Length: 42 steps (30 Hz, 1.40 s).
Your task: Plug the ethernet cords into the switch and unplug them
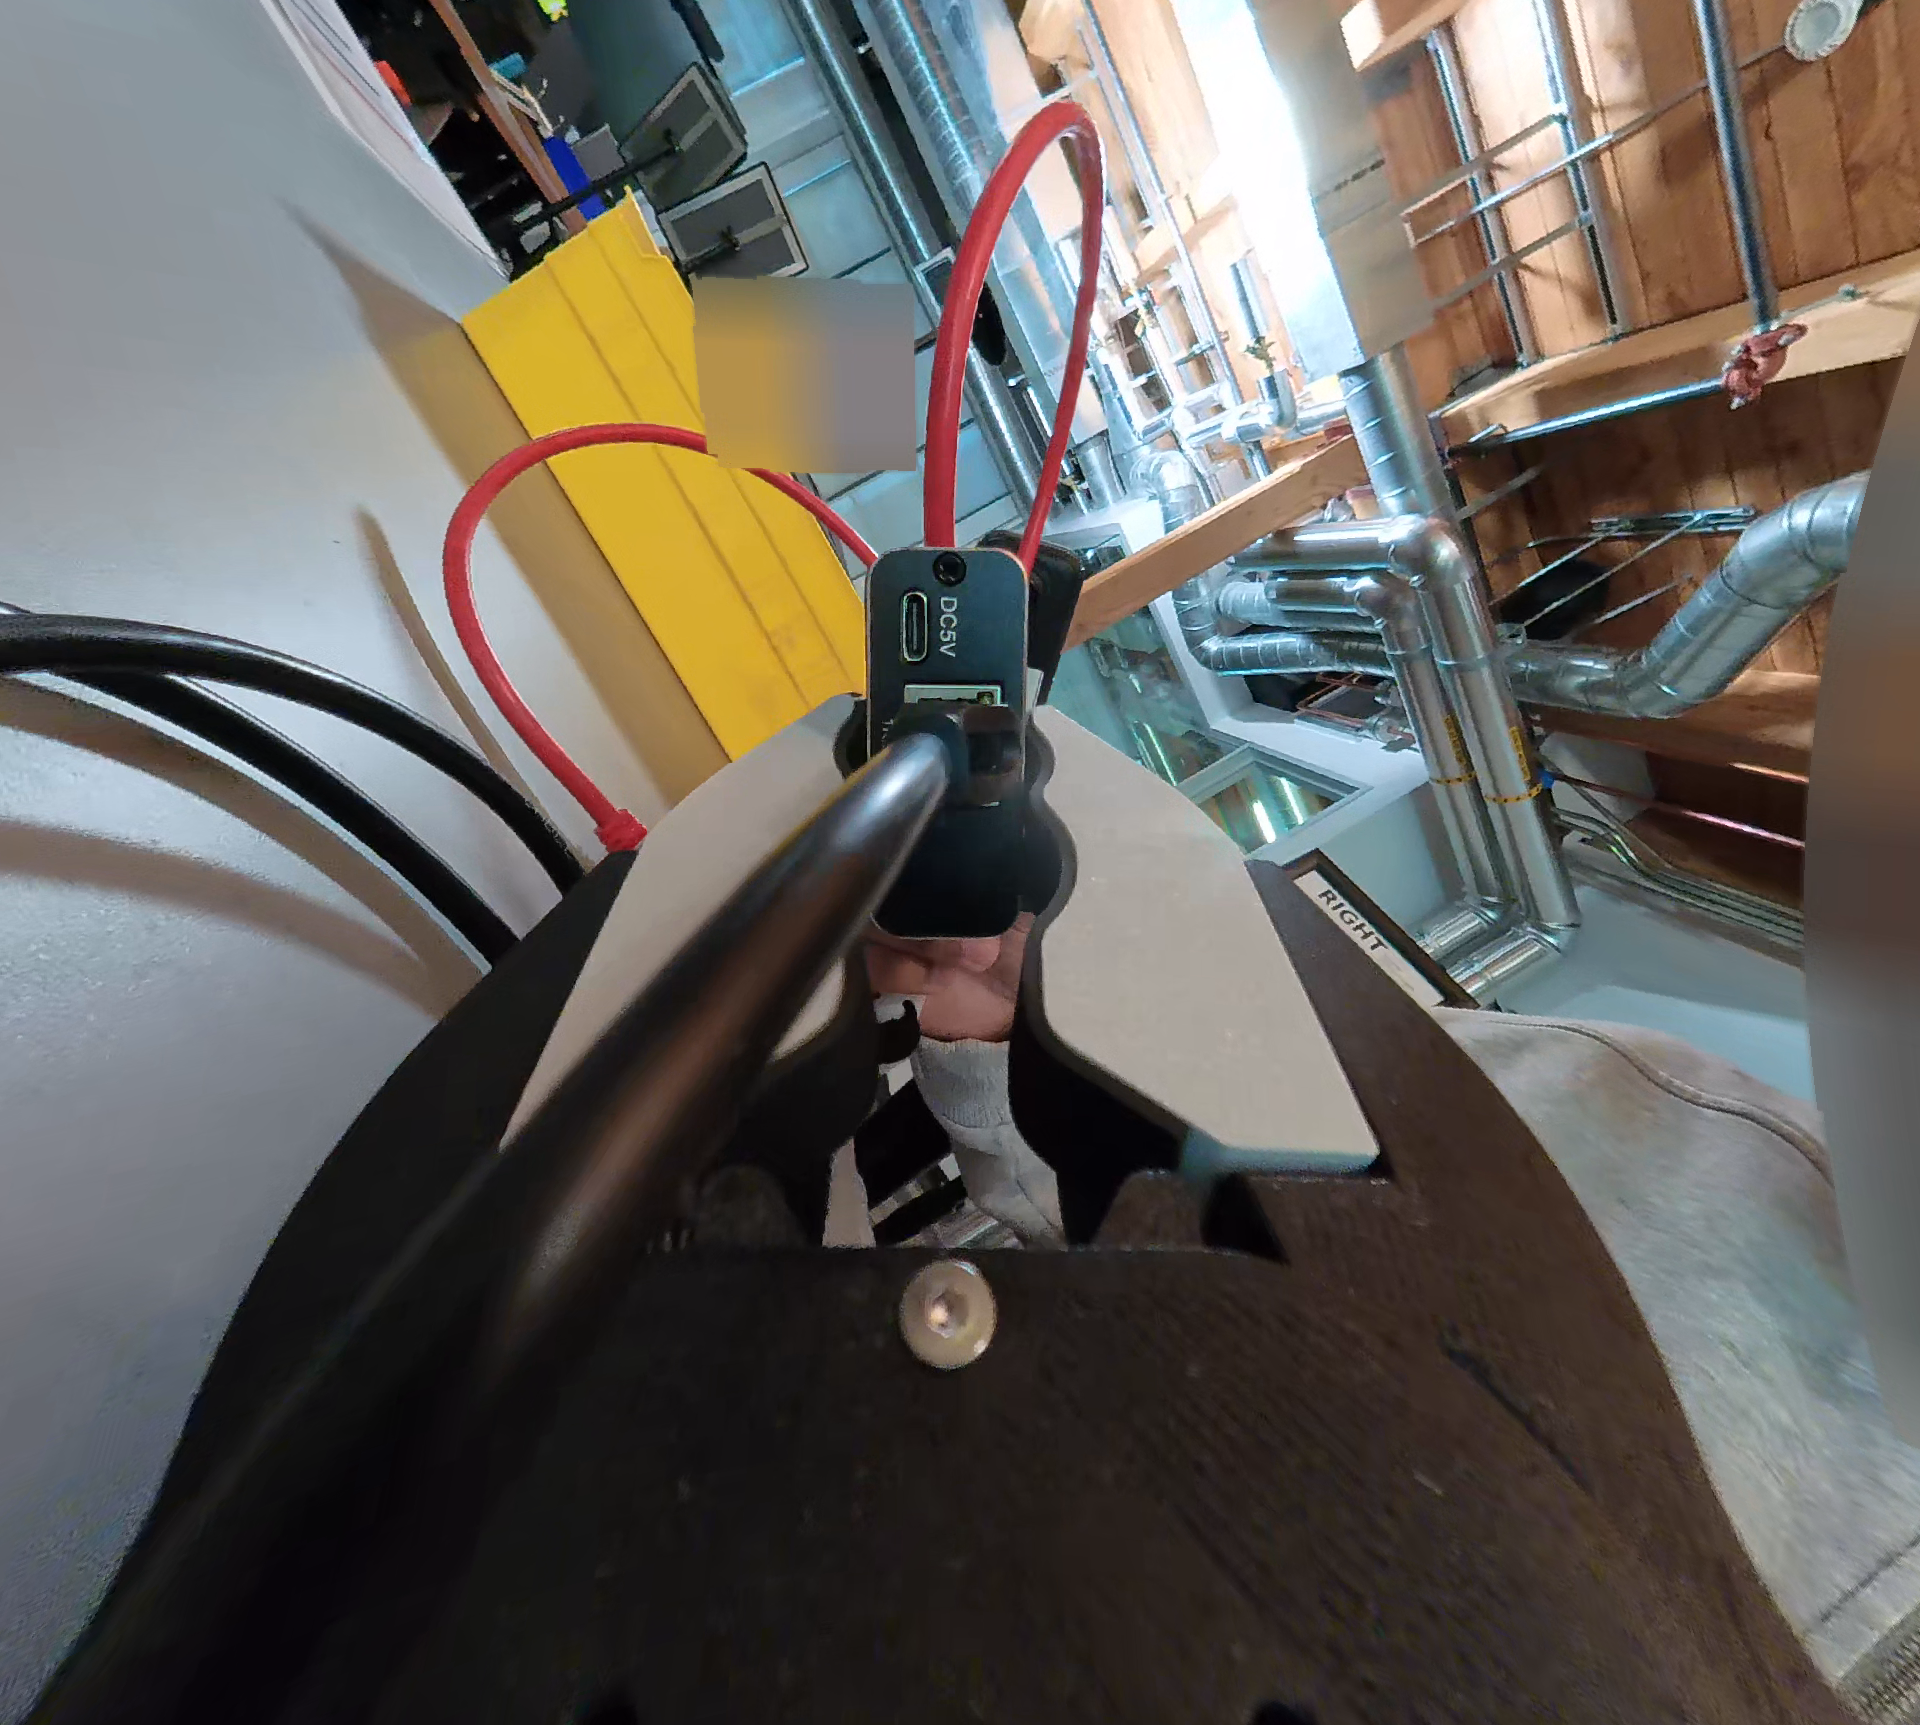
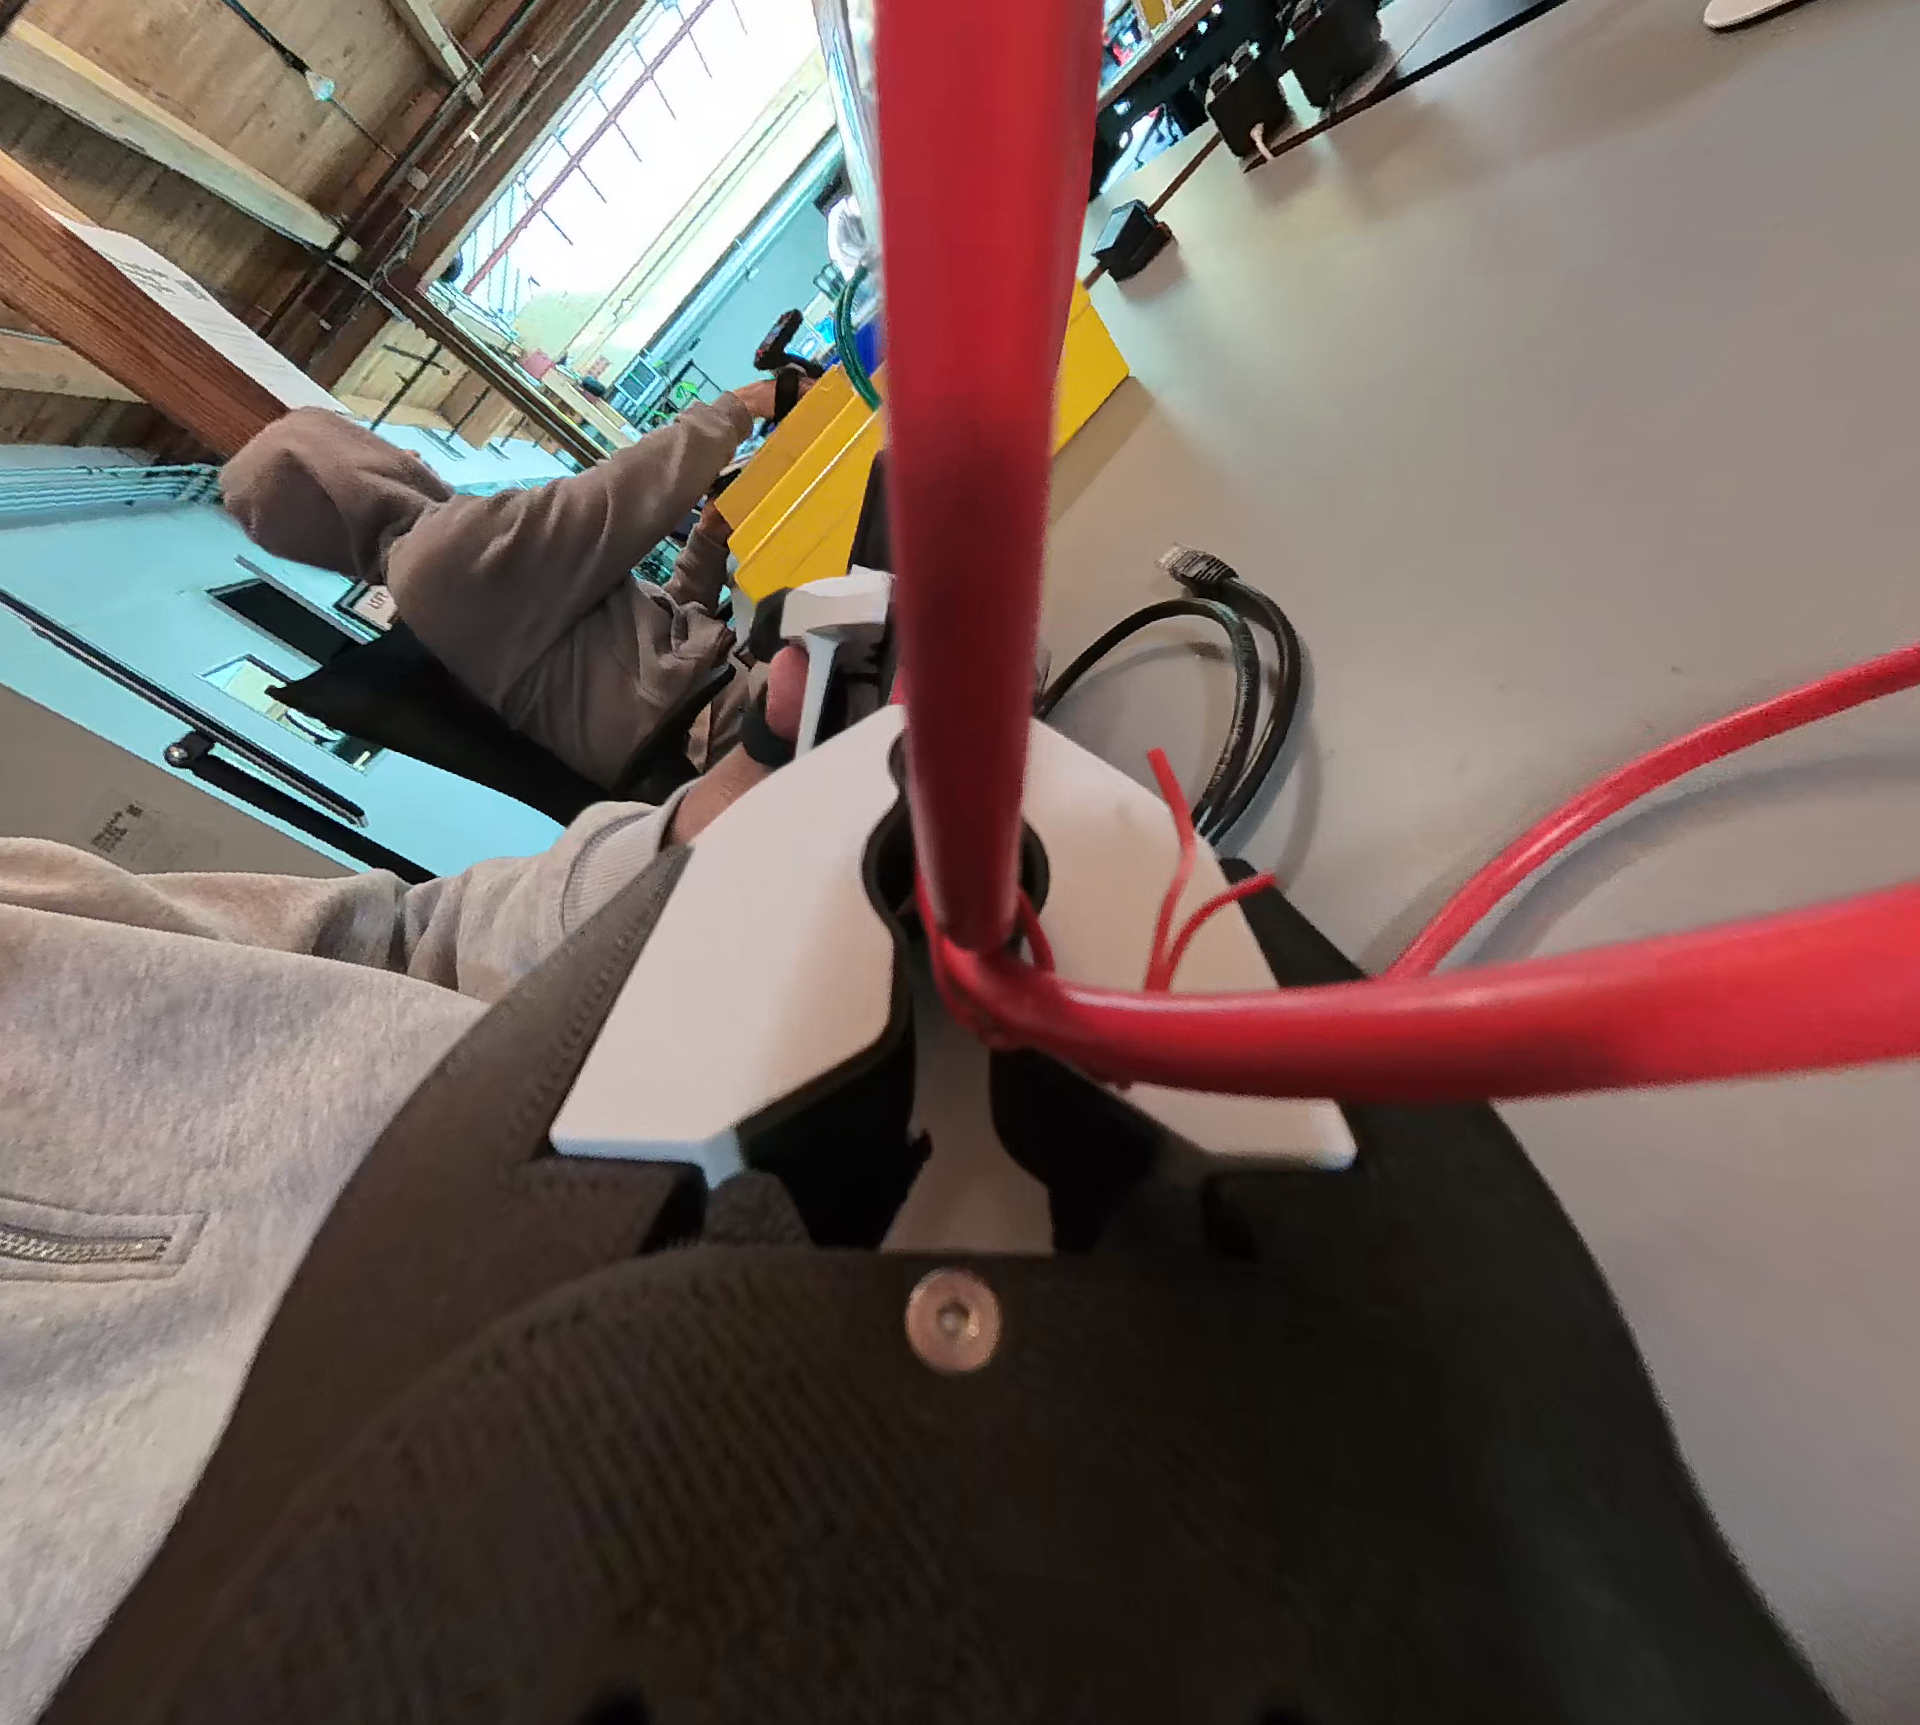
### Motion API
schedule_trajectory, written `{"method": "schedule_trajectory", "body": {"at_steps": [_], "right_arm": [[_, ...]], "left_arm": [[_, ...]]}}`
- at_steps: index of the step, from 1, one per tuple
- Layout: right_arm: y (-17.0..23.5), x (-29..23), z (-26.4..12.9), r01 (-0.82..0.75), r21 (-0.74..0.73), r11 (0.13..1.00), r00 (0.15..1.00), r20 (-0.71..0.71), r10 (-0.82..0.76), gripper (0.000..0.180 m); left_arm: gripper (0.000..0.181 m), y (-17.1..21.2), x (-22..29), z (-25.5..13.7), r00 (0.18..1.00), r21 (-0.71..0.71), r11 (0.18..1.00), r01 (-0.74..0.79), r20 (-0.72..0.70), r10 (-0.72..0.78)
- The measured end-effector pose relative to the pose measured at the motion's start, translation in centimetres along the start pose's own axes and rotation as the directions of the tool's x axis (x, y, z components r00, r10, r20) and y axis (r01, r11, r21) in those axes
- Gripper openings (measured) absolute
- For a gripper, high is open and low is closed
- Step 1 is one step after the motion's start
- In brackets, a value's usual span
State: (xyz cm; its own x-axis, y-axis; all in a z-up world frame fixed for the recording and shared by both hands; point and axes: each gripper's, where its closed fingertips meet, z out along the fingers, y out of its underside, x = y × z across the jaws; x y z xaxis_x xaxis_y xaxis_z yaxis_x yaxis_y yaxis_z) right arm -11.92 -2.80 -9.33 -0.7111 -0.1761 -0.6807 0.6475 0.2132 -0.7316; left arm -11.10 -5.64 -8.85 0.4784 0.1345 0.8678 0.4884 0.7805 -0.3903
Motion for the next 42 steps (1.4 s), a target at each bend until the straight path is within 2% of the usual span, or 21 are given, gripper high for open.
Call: {"method": "schedule_trajectory", "body": {"at_steps": [14,19,22,24,28,32,36,40,42], "right_arm": [[0.3,0.3,0.0,-0.039,-0.007,0.999,0.999,0.006,0.039,0.011],[-0.4,-0.4,0.5,-0.126,0.036,0.991,0.99,0.075,0.123,0.012],[-0.4,0.0,0.8,-0.162,0.049,0.986,0.985,0.073,0.158,0.014],[-0.3,0.3,0.7,-0.175,0.043,0.984,0.983,0.069,0.172,0.025],[-0.3,0.8,0.0,-0.16,0.014,0.987,0.986,0.048,0.159,0.022],[-1.5,0.7,-0.9,-0.053,0.045,0.998,0.999,0.006,0.053,0.02],[-3.2,-0.6,-1.8,0.199,0.088,0.976,0.979,-0.067,-0.194,0.014],[-3.6,-0.8,-2.0,0.473,0.013,0.881,0.865,-0.198,-0.462,0.021],[-3.2,-0.7,-1.8,0.549,-0.044,0.834,0.807,-0.232,-0.543,0.026]], "left_arm": [[0.026,0.5,-0.2,0.2,0.999,-0.039,0.999,-0.025,0.023,0.026],[0.025,-0.5,0.1,-0.1,0.998,0.001,0.998,0.057,-0.032,-0.057],[0.025,-0.8,0.0,-0.3,0.998,0.023,0.998,0.051,-0.025,-0.051],[0.025,-1.3,0.0,-0.6,0.999,0.046,0.998,0.044,-0.021,-0.043],[0.024,-3.2,-0.1,-1.8,1.0,0.115,0.993,0.024,-0.004,-0.024],[0.024,-4.0,-1.2,-2.9,0.996,0.111,0.994,-0.016,0.09,0.006],[0.024,-3.0,-2.0,-2.6,0.984,0.008,0.999,-0.044,0.173,0.042],[0.025,-1.0,-2.9,-2.1,0.97,-0.142,0.99,-0.02,0.237,0.054],[0.025,-0.1,-3.2,-1.9,0.966,-0.204,0.979,-0.007,0.253,0.06]]}}
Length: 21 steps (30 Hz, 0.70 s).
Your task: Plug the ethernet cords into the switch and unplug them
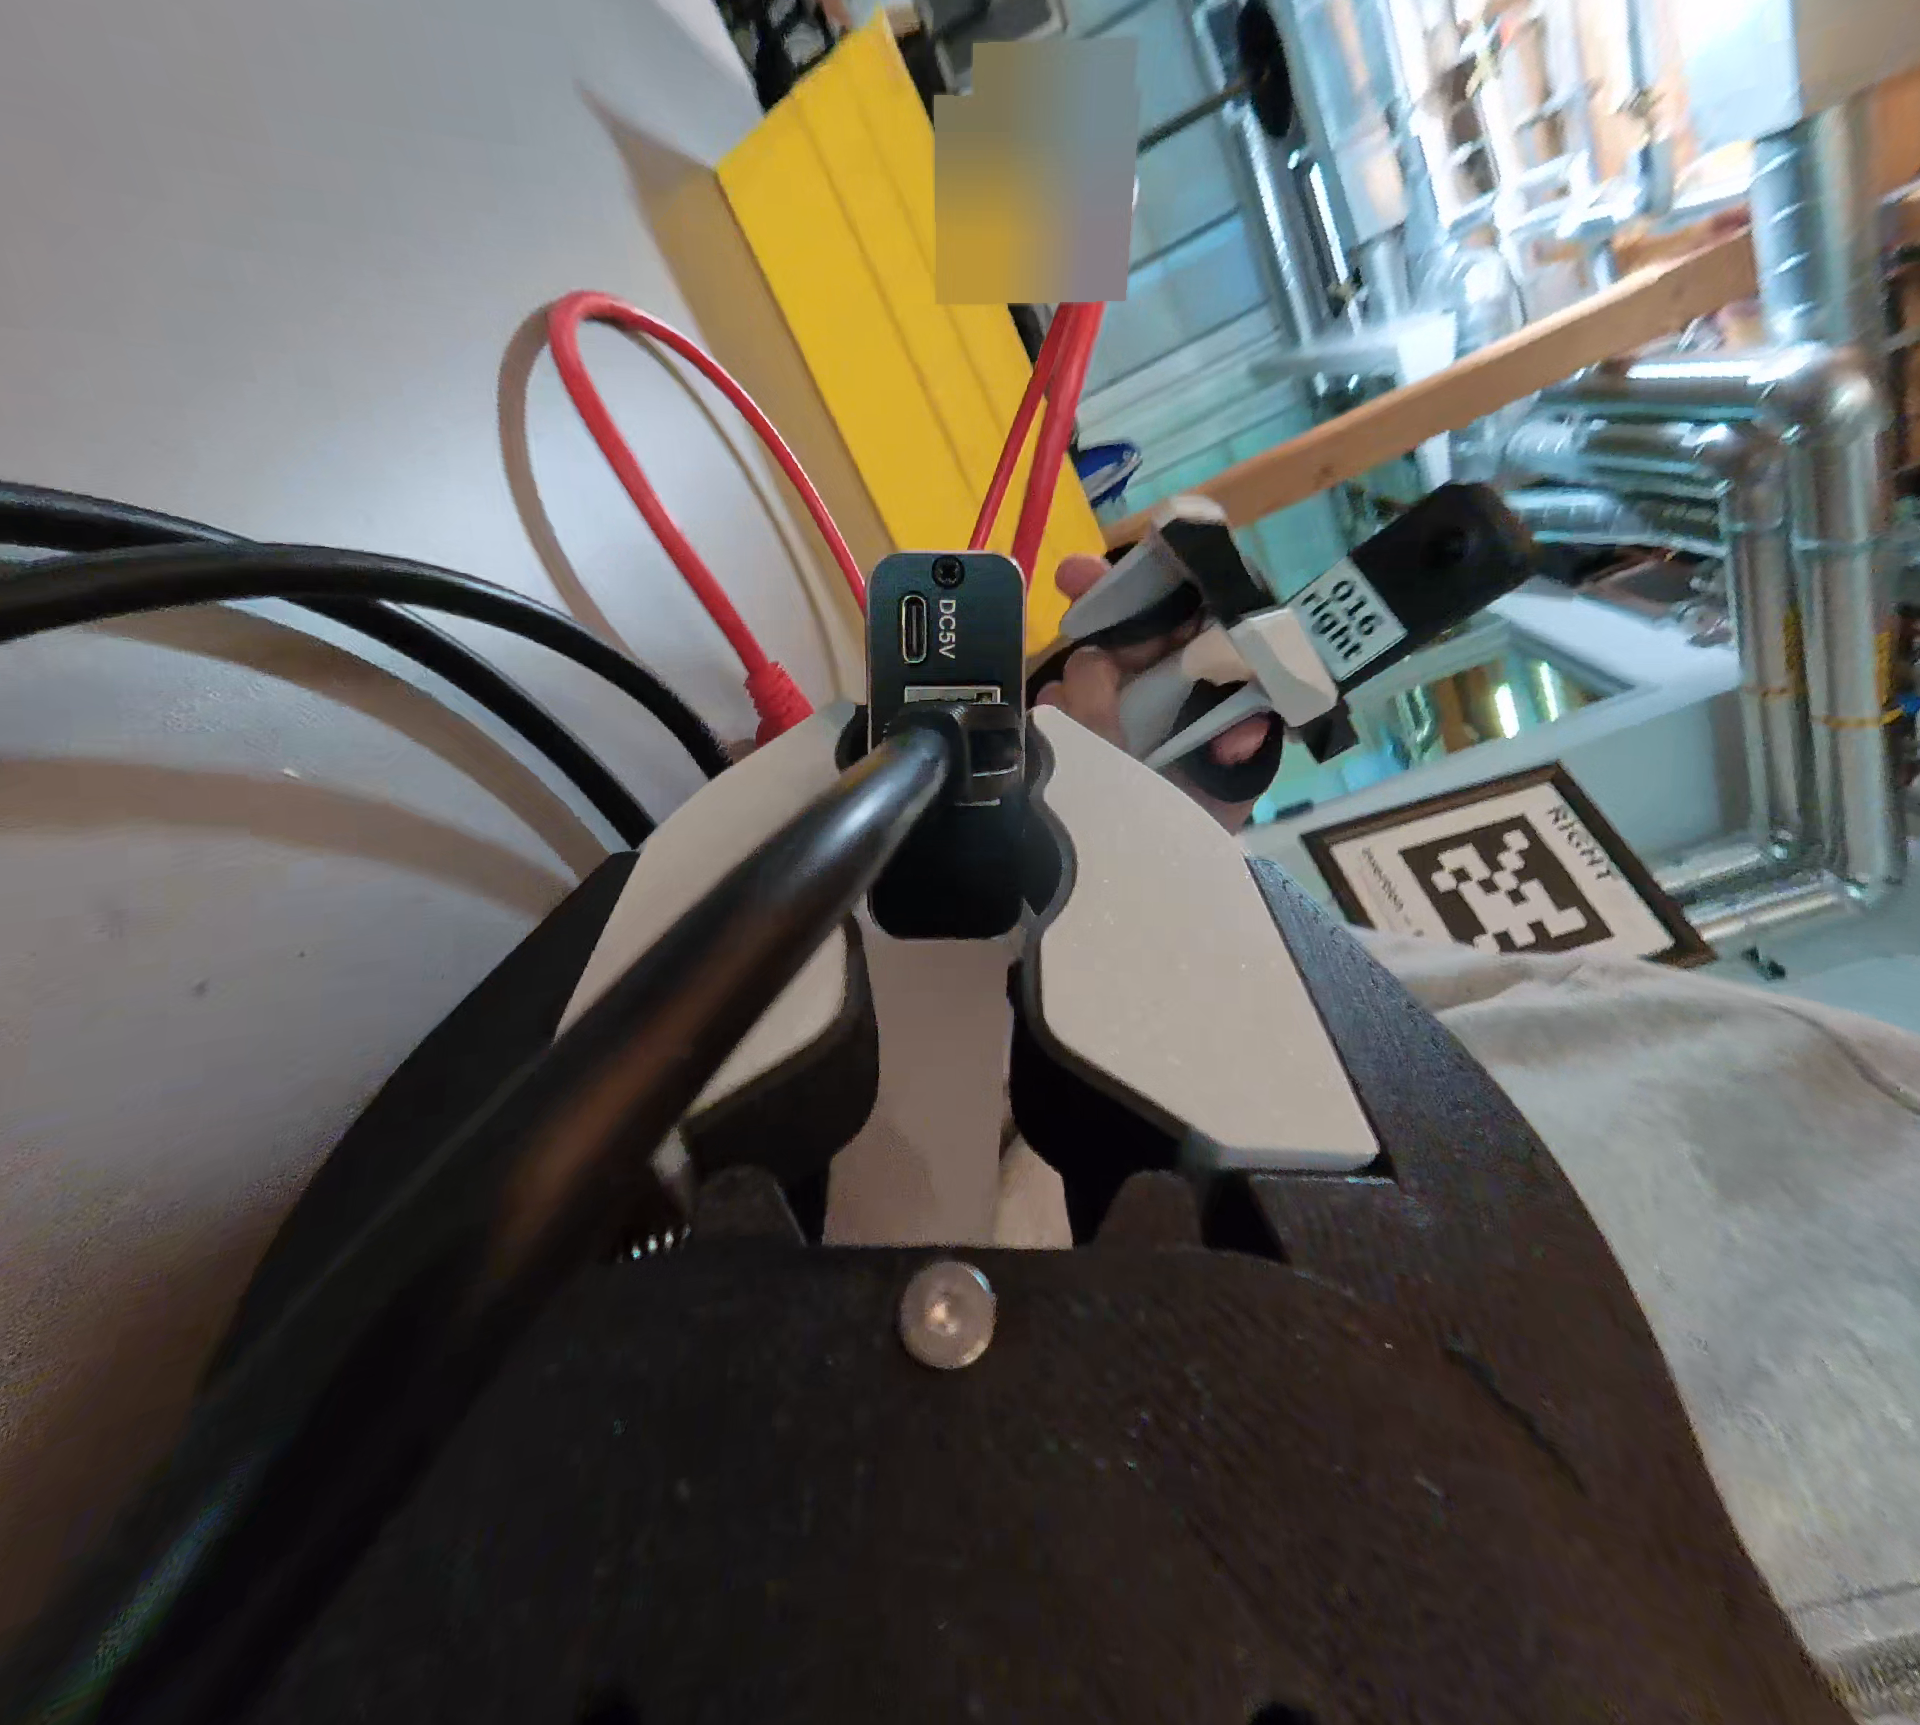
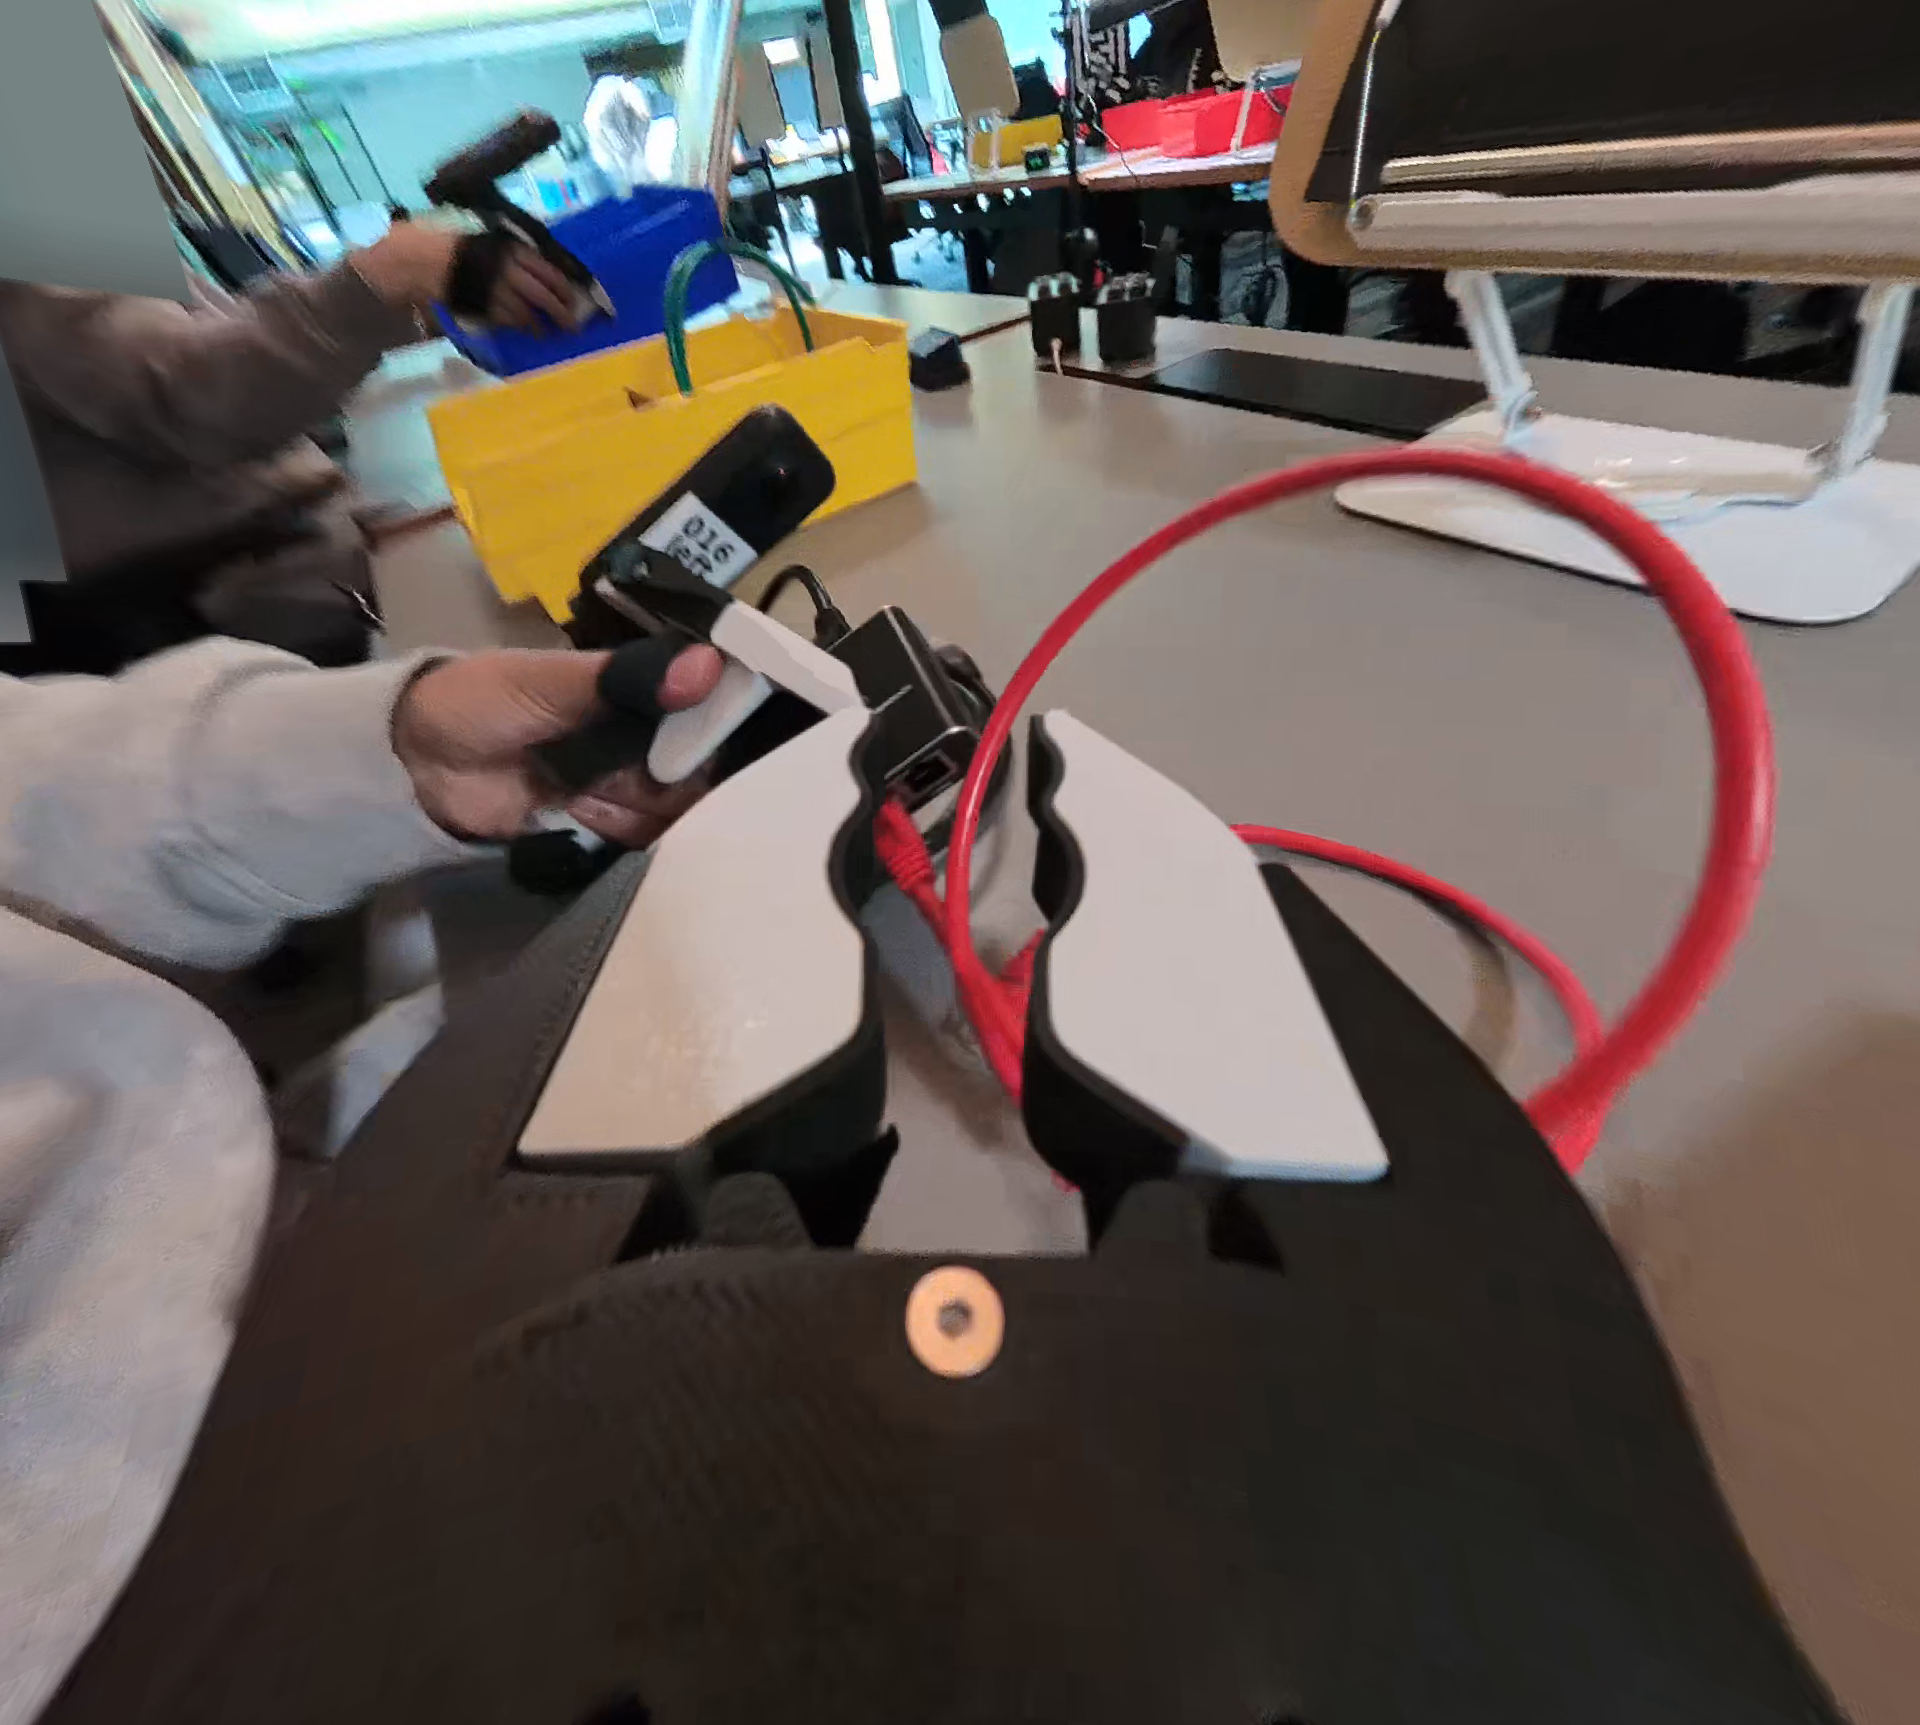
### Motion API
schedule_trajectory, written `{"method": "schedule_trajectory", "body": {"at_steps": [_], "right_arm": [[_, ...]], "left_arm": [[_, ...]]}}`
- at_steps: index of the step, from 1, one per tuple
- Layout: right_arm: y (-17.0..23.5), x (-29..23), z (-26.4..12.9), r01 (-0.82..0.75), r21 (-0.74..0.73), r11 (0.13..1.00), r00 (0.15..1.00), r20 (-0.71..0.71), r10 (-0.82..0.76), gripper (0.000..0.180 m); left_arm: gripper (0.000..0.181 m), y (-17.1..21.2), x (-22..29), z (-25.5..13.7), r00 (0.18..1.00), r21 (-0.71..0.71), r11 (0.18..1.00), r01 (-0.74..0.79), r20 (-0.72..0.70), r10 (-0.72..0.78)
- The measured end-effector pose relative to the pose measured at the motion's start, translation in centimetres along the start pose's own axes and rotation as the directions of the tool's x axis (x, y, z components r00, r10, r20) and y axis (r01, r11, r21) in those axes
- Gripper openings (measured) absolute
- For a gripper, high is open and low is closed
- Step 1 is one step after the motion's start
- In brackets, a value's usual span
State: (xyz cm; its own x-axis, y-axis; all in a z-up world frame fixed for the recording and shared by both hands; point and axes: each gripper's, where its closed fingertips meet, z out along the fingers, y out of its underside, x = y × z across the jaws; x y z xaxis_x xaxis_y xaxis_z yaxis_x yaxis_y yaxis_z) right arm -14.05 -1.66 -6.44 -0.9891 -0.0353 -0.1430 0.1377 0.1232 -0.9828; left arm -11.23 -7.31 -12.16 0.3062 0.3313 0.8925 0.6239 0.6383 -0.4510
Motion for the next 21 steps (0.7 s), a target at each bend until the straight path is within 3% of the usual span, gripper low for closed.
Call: {"method": "schedule_trajectory", "body": {"at_steps": [5,13,16,21], "right_arm": [[0.8,-1.2,0.8,0.182,-0.066,0.981,0.983,-0.019,-0.184,0.031],[2.5,-0.9,1.4,0.464,-0.244,0.852,0.861,-0.101,-0.498,0.017],[4.2,0.2,1.8,0.49,-0.349,0.799,0.823,-0.117,-0.556,0.018],[6.3,1.9,1.6,0.411,-0.462,0.786,0.848,-0.122,-0.515,0.017]], "left_arm": [[0.024,1.5,0.2,0.8,1.0,-0.101,0.995,-0.023,0.0,0.023],[0.024,2.1,0.9,1.2,0.999,-0.129,0.991,-0.028,-0.039,0.023],[0.025,2.1,1.2,1.3,0.997,-0.131,0.991,-0.021,-0.072,0.011],[0.025,2.4,2.1,1.5,0.991,-0.142,0.986,-0.089,-0.108,0.074]]}}
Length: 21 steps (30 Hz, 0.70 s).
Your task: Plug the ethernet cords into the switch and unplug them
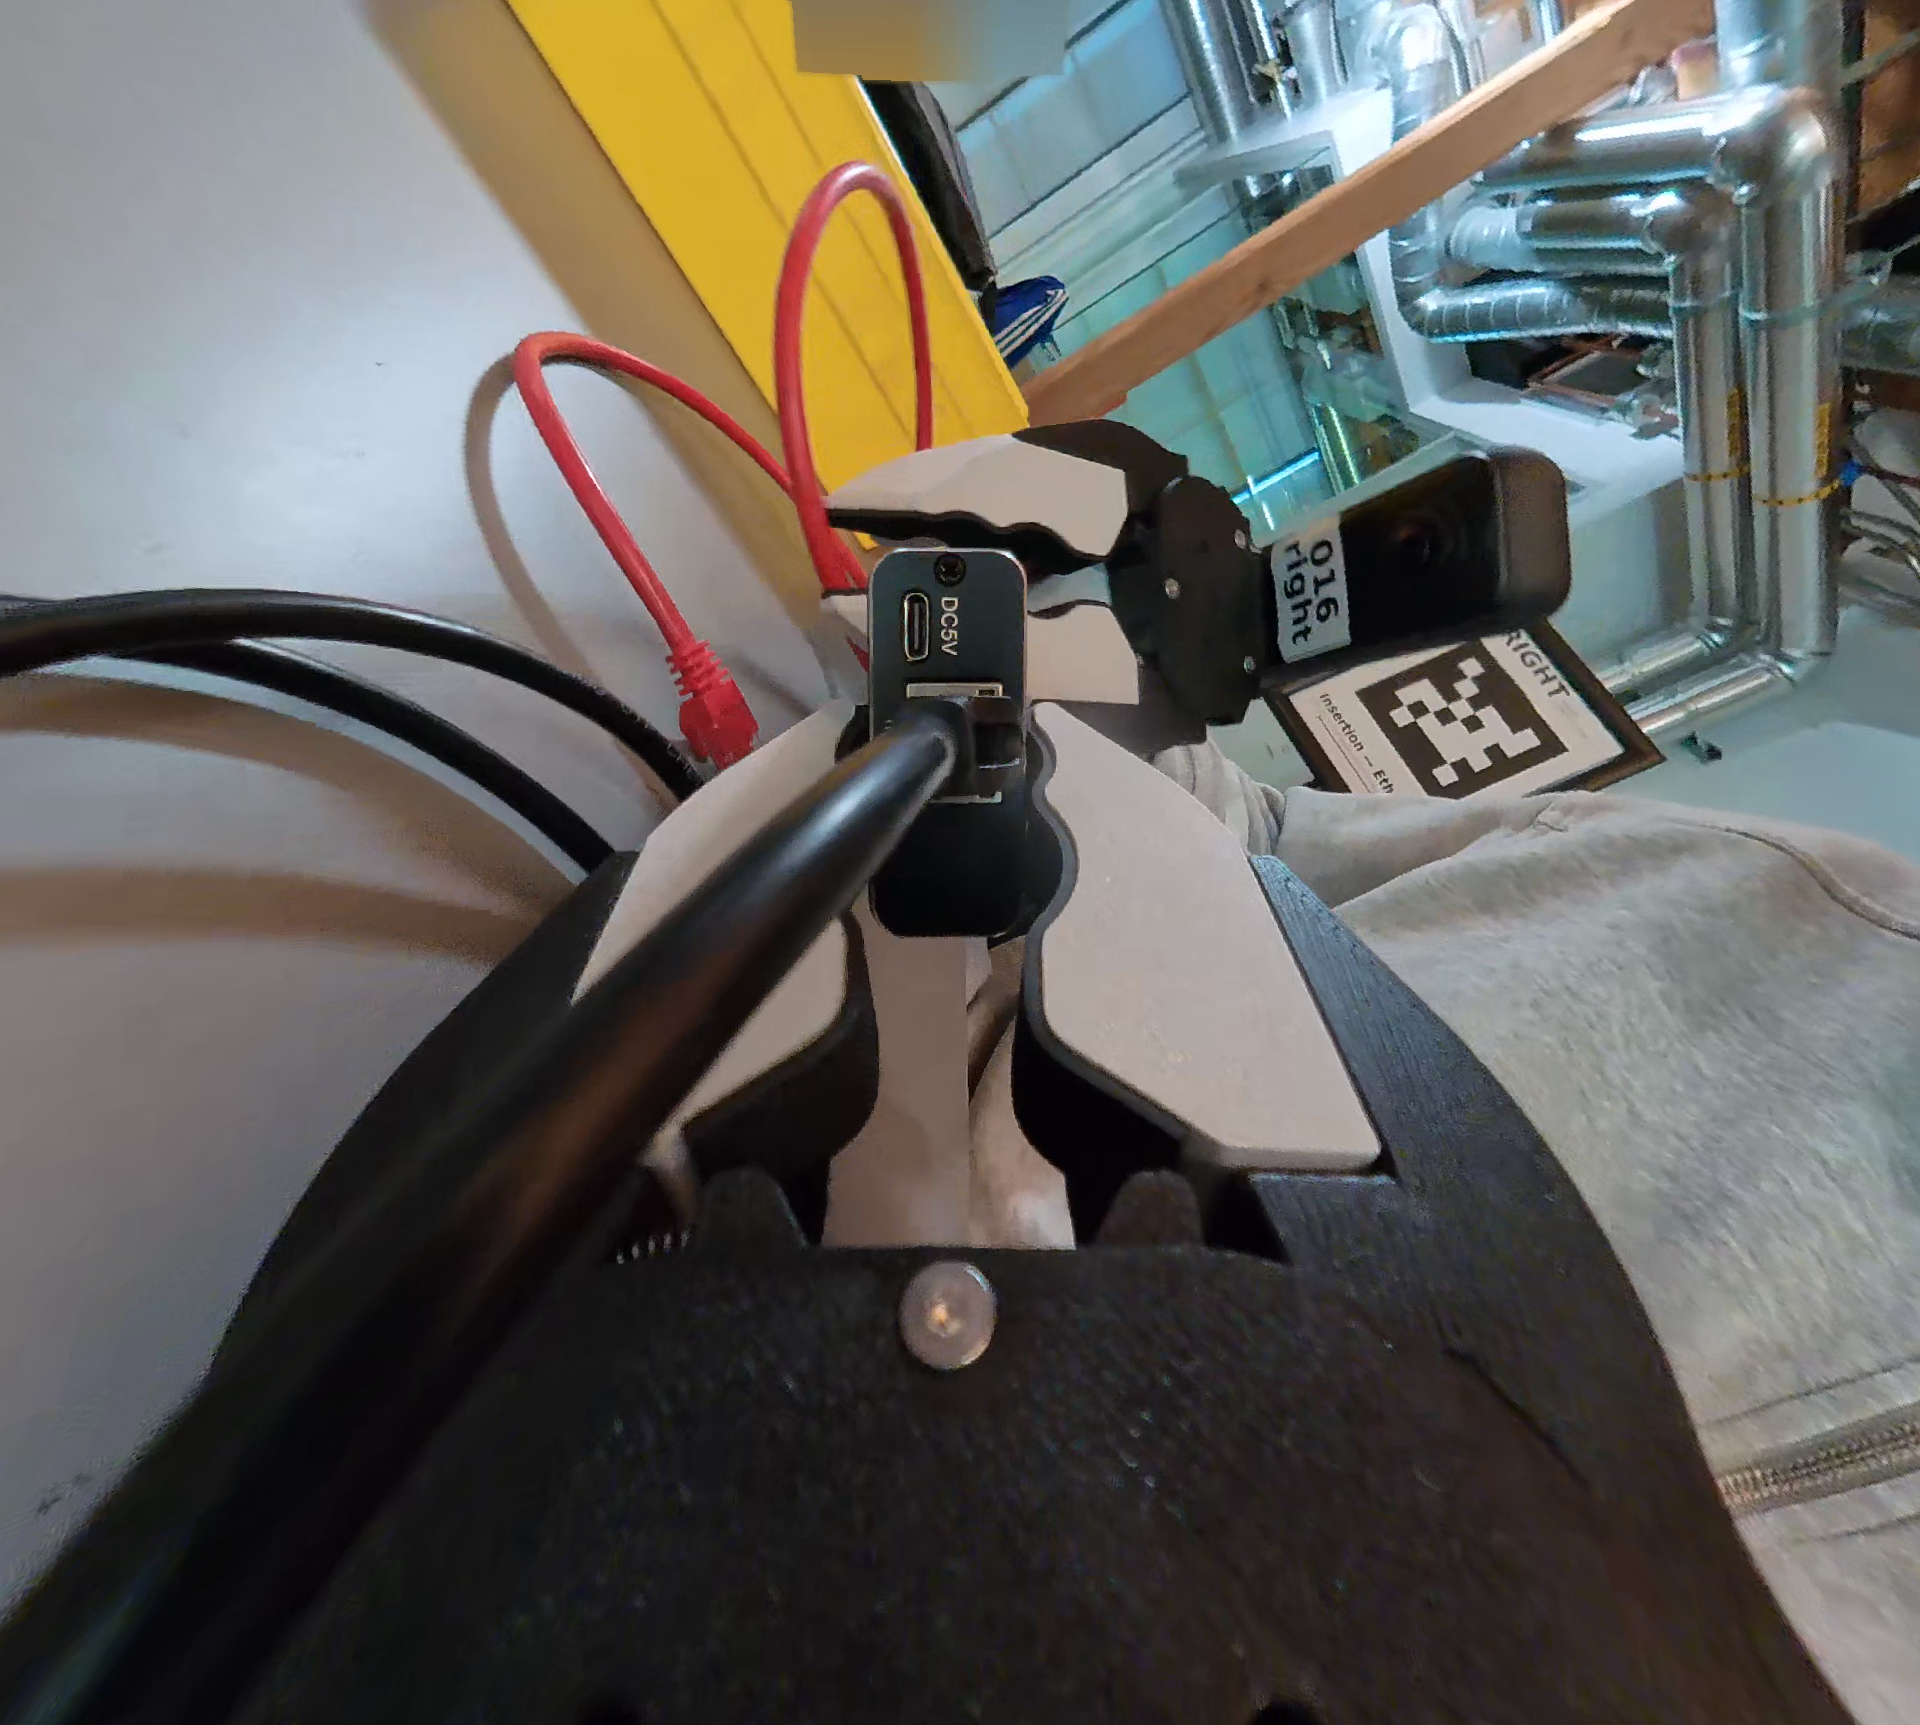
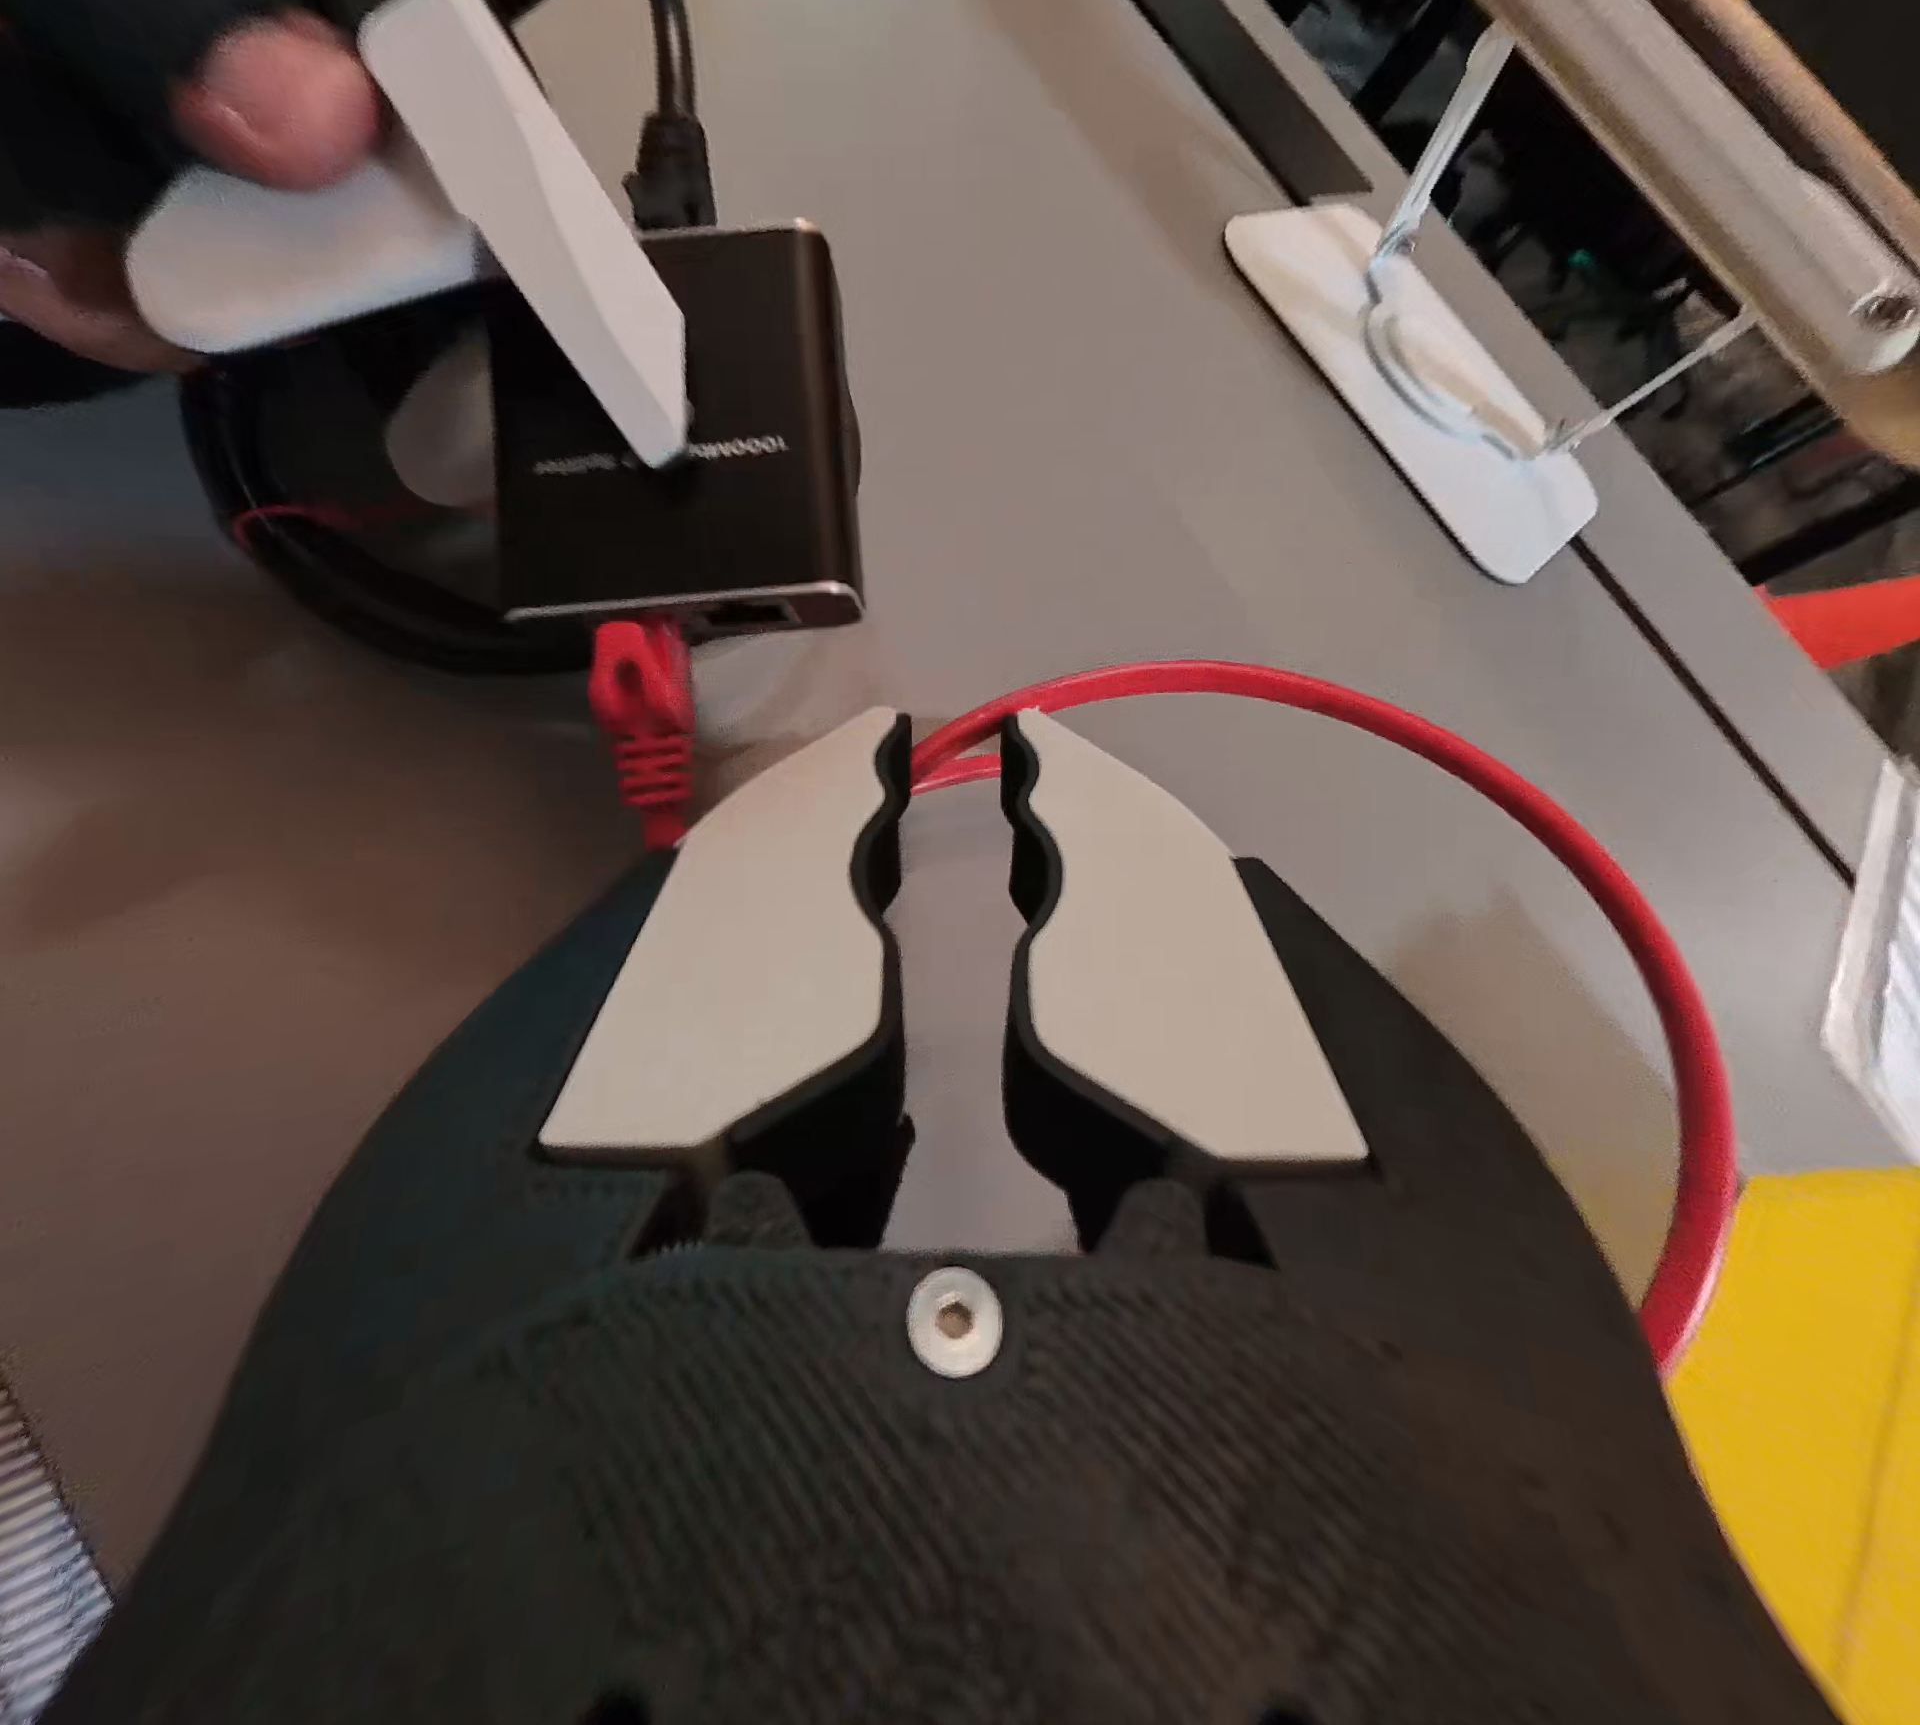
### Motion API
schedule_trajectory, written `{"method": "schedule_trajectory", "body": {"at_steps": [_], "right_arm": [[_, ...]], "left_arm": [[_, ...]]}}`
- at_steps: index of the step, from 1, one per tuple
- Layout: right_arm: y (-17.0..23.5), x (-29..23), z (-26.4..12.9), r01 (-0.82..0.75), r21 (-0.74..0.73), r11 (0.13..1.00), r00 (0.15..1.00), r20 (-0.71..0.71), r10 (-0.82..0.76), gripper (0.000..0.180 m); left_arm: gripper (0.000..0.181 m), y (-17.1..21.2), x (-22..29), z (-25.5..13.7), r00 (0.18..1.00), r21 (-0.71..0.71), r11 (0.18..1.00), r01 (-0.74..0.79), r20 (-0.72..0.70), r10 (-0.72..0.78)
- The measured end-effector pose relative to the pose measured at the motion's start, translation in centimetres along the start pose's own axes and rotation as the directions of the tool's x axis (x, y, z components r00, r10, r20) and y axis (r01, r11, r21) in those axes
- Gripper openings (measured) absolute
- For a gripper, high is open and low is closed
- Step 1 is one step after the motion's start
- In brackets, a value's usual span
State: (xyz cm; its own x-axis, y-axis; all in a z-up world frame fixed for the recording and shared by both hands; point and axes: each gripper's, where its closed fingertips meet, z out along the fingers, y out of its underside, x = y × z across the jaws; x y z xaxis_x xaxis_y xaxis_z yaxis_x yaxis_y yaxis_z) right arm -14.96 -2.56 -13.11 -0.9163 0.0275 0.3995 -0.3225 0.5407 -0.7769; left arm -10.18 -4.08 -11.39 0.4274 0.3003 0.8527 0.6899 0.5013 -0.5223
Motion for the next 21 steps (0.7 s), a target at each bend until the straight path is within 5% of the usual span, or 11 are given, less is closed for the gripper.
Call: {"method": "schedule_trajectory", "body": {"at_steps": [10,17,21], "right_arm": [[-2.5,1.3,-2.1,-0.133,0.173,0.976,0.991,0.039,0.128,0.012],[-5.5,6.7,-7.9,-0.219,0.503,0.836,0.959,-0.047,0.279,0.004],[-4.6,9.8,-9.6,-0.277,0.562,0.779,0.914,-0.097,0.394,0.019]], "left_arm": [[0.025,-0.5,0.0,-0.5,0.999,0.042,0.999,0.024,-0.033,-0.022],[0.025,-0.4,-0.1,-0.5,0.999,0.037,0.999,0.024,-0.029,-0.023],[0.025,-0.5,-0.3,-0.7,0.999,0.04,0.999,0.033,-0.026,-0.032]]}}
